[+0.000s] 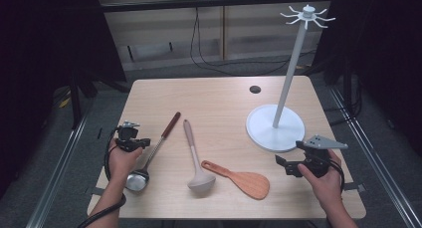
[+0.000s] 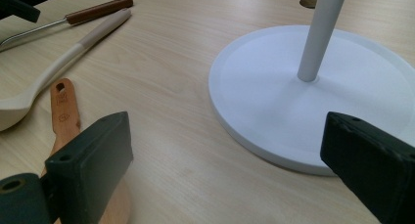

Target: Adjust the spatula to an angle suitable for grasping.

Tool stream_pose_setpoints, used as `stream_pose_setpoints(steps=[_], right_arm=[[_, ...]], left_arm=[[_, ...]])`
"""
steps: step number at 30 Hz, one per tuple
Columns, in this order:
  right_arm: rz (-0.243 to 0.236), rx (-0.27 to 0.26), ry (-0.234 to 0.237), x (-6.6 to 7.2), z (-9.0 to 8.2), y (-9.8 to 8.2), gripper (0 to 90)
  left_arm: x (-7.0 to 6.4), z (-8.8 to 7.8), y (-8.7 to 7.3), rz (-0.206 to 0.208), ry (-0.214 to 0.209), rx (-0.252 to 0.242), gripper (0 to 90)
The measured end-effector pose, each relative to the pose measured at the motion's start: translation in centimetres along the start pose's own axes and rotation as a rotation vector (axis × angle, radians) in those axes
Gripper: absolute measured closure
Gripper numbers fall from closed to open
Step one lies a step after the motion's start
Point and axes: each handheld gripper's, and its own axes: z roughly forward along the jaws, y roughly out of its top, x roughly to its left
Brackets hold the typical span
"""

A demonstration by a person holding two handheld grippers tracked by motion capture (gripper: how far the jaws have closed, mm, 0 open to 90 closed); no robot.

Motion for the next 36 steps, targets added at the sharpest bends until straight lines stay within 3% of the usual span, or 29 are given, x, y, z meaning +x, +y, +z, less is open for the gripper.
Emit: stream_pose_setpoints(steps=[2, 8, 9, 12, 13, 19, 25, 26, 27, 30, 33, 36], right_arm=[[0.008, 0.004, -0.004, 0.0, -0.2, -0.2, 4.6], [0.011, 0.008, -0.012, 0.0, -0.6, -0.6, 4.8], [0.017, 0.009, -0.014, -0.1, -0.8, -0.8, 4.8], [0.023, 0.009, -0.017, -0.2, -1.0, -0.9, 4.8], [0.027, 0.006, -0.018, -0.2, -1.1, -0.9, 5.0], [0.018, 0.004, -0.021, -0.2, -1.2, -1.1, 5.3], [0.019, 0.009, -0.017, -0.2, -1.2, -1.1, 5.3], [0.022, 0.006, -0.018, -0.2, -1.2, -1.0, 5.3], [0.022, 0.005, -0.017, -0.2, -1.2, -1.0, 5.3], [0.013, 0.004, -0.021, -0.2, -1.2, -0.9, 5.3], [0.013, 0.008, -0.023, -0.1, -1.1, -1.0, 5.7], [0.015, 0.009, -0.018, -0.1, -1.1, -1.0, 5.7]], left_arm=[[0.1, 0.5, 0.0, -0.007, 0.003, 0.005, 87.5], [0.4, 1.5, -0.4, -0.029, -0.047, -0.008, 87.9], [0.2, 1.6, -0.1, -0.003, -0.050, 0.001, 87.9], [0.0, 1.8, 0.0, 0.008, -0.063, 0.000, 87.9], [-0.4, 2.0, 0.1, 0.035, -0.079, -0.006, 88.8], [-1.2, 2.1, 0.2, 0.066, -0.116, 0.007, 90.0], [-1.6, 1.9, 0.1, 0.099, -0.118, 0.021, 89.4], [-1.6, 1.9, 0.1, 0.100, -0.113, 0.020, 85.6], [-1.5, 1.9, 0.1, 0.092, -0.072, 0.011, 81.1], [-1.3, 1.3, 0.3, 0.071, -0.042, 0.012, 70.1], [-1.0, 0.7, 0.4, 0.036, -0.046, 0.006, 63.8], [-1.2, 0.4, 0.5, 0.039, -0.053, 0.010, 58.3]])
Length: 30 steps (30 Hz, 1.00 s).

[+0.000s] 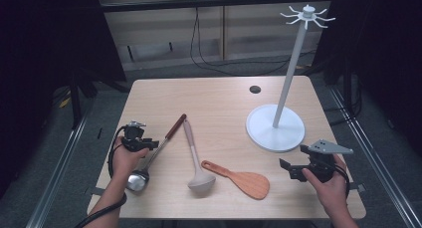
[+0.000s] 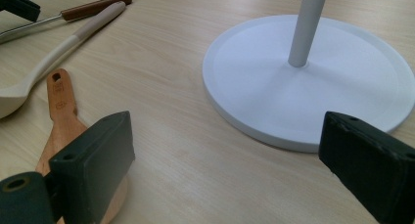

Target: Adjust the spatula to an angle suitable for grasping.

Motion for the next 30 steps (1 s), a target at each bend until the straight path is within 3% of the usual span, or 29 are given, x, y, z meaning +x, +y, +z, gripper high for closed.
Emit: stream_pose_setpoints(steps=[7, 10, 11, 18, 21, 24, 25, 27, 30], right_arm=[[-0.011, 0.000, 0.000, 0.2, 0.1, 0.1, 5.7], [-0.008, -0.004, 0.004, 0.2, 0.1, 0.2, 5.7], [-0.012, 0.000, 0.003, 0.2, 0.1, 0.2, 5.7], [-0.009, -0.002, 0.011, 0.3, 0.2, 0.2, 5.7], [-0.016, 0.001, 0.009, 0.3, 0.2, 0.2, 5.7], [-0.016, 0.004, 0.010, 0.2, 0.2, 0.1, 5.7], [-0.017, 0.007, 0.009, 0.2, 0.2, 0.1, 5.7], [-0.016, 0.008, 0.010, 0.1, 0.2, 0.1, 5.8], [-0.020, 0.008, 0.008, 0.1, 0.2, 0.1, 5.9]], left_arm=[[-0.7, -0.4, 0.3, 0.023, -0.014, 0.033, 55.5], [-1.0, -0.3, 0.5, 0.011, -0.028, 0.033, 54.5], [-1.2, -0.2, 0.7, 0.037, -0.024, 0.069, 54.2], [-2.0, 0.7, 1.3, 0.095, -0.004, 0.155, 56.5], [-2.3, 1.3, 1.6, 0.097, -0.008, 0.197, 58.3], [-2.6, 1.8, 2.1, 0.110, 0.014, 0.235, 61.9], [-2.8, 2.0, 2.6, 0.131, 0.028, 0.273, 65.4], [-3.0, 2.2, 2.9, 0.110, 0.028, 0.289, 69.3], [-2.9, 2.3, 3.2, 0.108, 0.025, 0.319, 83.2]])
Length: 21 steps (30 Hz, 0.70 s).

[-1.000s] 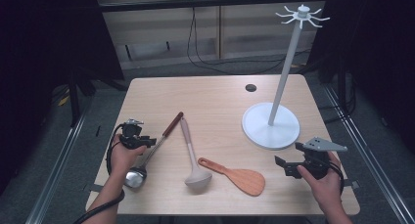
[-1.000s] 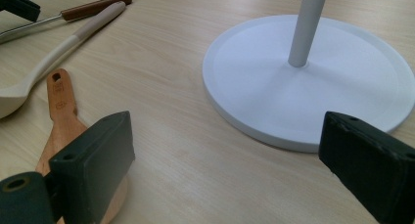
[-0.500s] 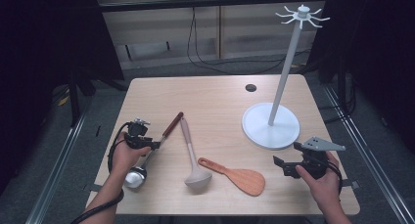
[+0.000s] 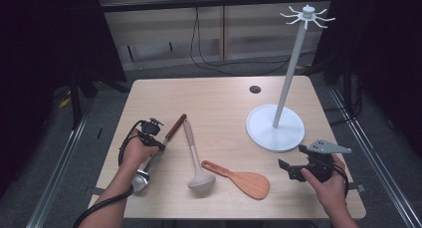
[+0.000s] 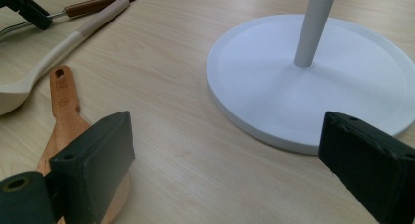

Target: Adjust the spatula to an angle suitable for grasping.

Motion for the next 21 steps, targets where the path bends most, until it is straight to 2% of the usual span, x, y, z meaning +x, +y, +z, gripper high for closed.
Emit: stream_pose_setpoints(steps=[2, 3, 5, 6, 8, 9, 10, 12, 13, 15, 16, 17, 21], right_arm=[[-0.001, 0.004, 0.005, 0.0, 0.0, 0.0, 5.9], [0.001, 0.004, 0.006, 0.0, 0.0, -0.1, 5.9], [0.006, 0.000, 0.010, 0.0, 0.0, -0.1, 5.9], [0.009, -0.003, 0.011, 0.0, 0.0, 0.0, 5.9], [0.013, -0.008, 0.013, 0.0, -0.1, 0.0, 5.9], [0.016, -0.011, 0.015, 0.0, -0.1, 0.1, 5.9], [0.016, -0.011, 0.015, 0.0, -0.1, 0.1, 5.9], [0.014, -0.014, 0.015, 0.0, 0.0, 0.2, 5.9], [0.023, -0.015, 0.022, 0.0, 0.1, 0.2, 5.9], [0.014, -0.015, 0.028, 0.2, 0.4, 0.4, 5.9], [0.014, -0.015, 0.028, 0.2, 0.4, 0.4, 5.9], [0.013, -0.016, 0.038, 0.4, 0.7, 0.5, 5.9], [0.004, -0.020, 0.049, 0.7, 1.1, 0.8, 5.9]], left_arm=[[0.2, 0.0, 0.0, -0.035, -0.008, -0.005, 84.0], [0.1, 0.0, -0.3, -0.035, 0.001, -0.038, 84.4], [0.3, 0.0, -0.6, -0.033, -0.011, -0.044, 84.6], [0.3, -0.1, -0.9, -0.060, -0.013, -0.063, 84.8], [0.6, -0.5, -1.4, -0.064, -0.017, -0.099, 84.8], [0.7, -1.3, -1.9, -0.080, -0.019, -0.161, 84.8], [0.7, -1.3, -1.9, -0.080, -0.019, -0.161, 84.8], [0.7, -2.4, -2.4, -0.119, -0.022, -0.258, 84.8], [0.8, -2.8, -2.6, -0.113, -0.024, -0.287, 84.9], [0.9, -4.2, -3.3, -0.109, -0.027, -0.392, 85.0], [0.9, -4.2, -3.3, -0.109, -0.027, -0.392, 85.0], [0.7, -4.6, -3.6, -0.125, -0.051, -0.445, 85.0], [0.3, -5.5, -4.3, -0.123, -0.047, -0.542, 85.0]])
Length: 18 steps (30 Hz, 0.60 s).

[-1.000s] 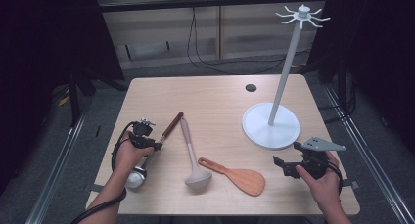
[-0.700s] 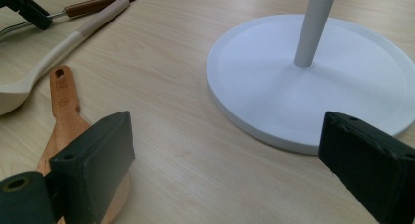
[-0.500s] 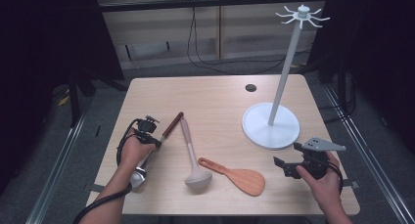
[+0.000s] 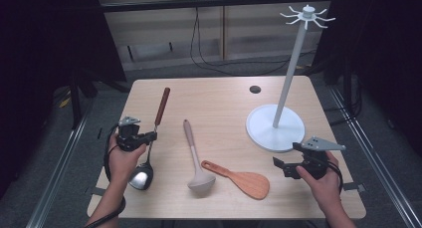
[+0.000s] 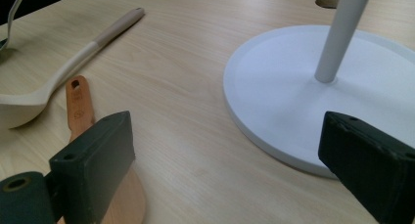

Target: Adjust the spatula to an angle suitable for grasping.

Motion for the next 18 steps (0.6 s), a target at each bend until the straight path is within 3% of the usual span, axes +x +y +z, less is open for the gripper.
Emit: stream_pose_setpoints(steps=[3, 6, 9, 11, 13, 18], right_arm=[[-0.011, -0.007, 0.018, 0.2, 0.5, 0.2, 6.0], [-0.018, -0.010, 0.030, 0.2, 0.9, 0.4, 6.2], [-0.020, -0.024, 0.031, 0.2, 0.9, 0.5, 6.3], [-0.008, -0.031, 0.036, 0.3, 0.9, 0.5, 6.4], [-0.009, -0.039, 0.038, 0.3, 0.9, 0.5, 6.9], [0.003, -0.060, 0.042, 0.3, 0.8, 0.6, 7.0]], left_arm=[[-0.3, -0.7, -0.2, 0.024, 0.007, -0.060, 85.1], [-0.4, -1.3, -0.5, -0.028, -0.029, -0.142, 85.2], [-0.4, -1.5, -0.7, -0.038, -0.039, -0.170, 85.2], [-0.6, -1.9, -0.8, -0.025, -0.029, -0.197, 85.2], [-1.2, -2.5, -0.4, 0.023, -0.023, -0.208, 85.2], [-1.8, -3.4, 0.5, 0.026, -0.026, -0.267, 85.2]])
